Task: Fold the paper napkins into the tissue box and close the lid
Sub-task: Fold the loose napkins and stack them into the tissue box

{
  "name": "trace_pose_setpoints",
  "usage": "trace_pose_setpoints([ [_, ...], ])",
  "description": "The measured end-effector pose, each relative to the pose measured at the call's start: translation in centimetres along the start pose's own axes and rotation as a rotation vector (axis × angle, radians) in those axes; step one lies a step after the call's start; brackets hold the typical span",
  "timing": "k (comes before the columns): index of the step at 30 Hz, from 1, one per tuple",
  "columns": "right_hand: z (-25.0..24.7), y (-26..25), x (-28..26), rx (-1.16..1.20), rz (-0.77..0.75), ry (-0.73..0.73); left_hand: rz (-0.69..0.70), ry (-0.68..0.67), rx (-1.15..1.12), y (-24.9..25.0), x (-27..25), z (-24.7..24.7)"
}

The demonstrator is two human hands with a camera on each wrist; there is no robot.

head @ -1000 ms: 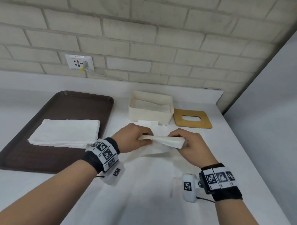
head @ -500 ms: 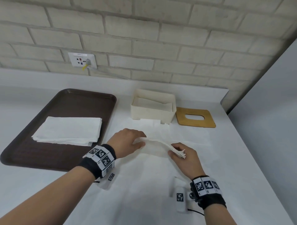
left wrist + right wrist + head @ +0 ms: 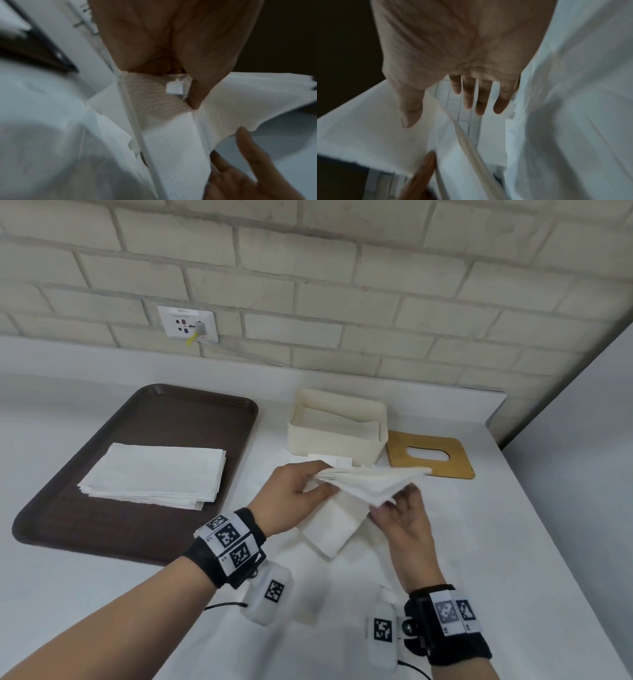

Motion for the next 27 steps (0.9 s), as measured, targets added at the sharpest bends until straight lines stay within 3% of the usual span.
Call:
trace_pose_setpoints([
  [4,1.8,1.8,-0.1,-0.101,0.064,0.033,-0.164,-0.036,-0.022,-1.5,-0.2,1.3],
  [8,1.2,-0.5,3.1,-0.293,0.026,0.067,-0.423,0.046,-0.047,-5.8,0.1,0.4],
  [12,1.9,-5.7,8.8,-0.614,-0.101,-0.04,-0.469,0.072,0.457,-10.8,1.3,-0.7],
  [15,4.0,-9.8,12.7,-0.865,-0.203,-0.121,-0.53,0.041,0.605,-12.8,1.8,-0.3],
  [20,8.7,-10.8,18.4,-1.173,-0.233,-0.358,-0.519,0.002,0.708,-13.2,2.4,0.6],
  [27,14.0,-7.0,23.6,-1.541,-0.397,-0.545,-0.62,0.015,0.548,-13.6,2.9,0.9],
])
Point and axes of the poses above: each hand's wrist, its own x-axis towards the middle knuckle, its own z-axis out of the palm, y = z × x, the point moved 10 cm from there along x, towards the middle knuckle, and after that the axes turned 13 degrees about y, right-handed, at the moved point
